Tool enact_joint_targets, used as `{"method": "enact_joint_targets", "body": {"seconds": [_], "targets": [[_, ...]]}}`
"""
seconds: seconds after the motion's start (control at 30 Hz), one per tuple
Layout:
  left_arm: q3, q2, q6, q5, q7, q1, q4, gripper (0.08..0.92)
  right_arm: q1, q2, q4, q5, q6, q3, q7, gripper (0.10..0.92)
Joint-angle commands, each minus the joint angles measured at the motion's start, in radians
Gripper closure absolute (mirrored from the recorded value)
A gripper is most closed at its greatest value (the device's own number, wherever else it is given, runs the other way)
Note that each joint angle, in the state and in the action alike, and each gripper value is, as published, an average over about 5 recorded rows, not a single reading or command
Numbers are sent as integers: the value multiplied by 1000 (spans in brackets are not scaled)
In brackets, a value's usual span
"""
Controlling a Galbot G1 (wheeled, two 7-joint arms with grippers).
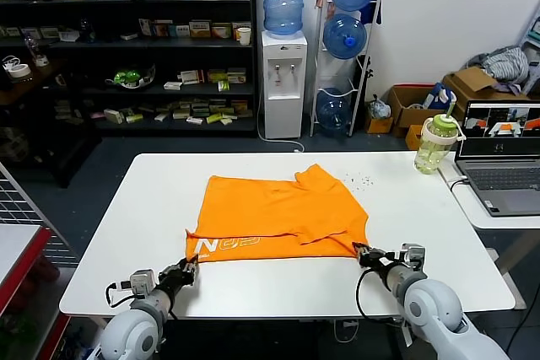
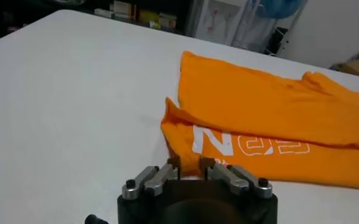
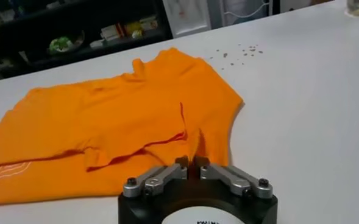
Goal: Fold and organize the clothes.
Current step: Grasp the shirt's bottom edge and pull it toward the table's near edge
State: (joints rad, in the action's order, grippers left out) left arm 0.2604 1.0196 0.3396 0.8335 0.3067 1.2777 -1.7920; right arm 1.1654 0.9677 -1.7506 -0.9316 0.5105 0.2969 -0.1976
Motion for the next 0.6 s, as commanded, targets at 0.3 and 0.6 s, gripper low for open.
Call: {"method": "enact_joint_targets", "body": {"seconds": [0.3, 0.6], "targets": [[37, -44, -2, 22, 16, 57, -99, 903, 151, -55, -176, -77, -53, 104, -30, 901], [61, -64, 2, 77, 61, 188, -199, 903, 457, -48, -344, -74, -60, 251, -41, 901]]}}
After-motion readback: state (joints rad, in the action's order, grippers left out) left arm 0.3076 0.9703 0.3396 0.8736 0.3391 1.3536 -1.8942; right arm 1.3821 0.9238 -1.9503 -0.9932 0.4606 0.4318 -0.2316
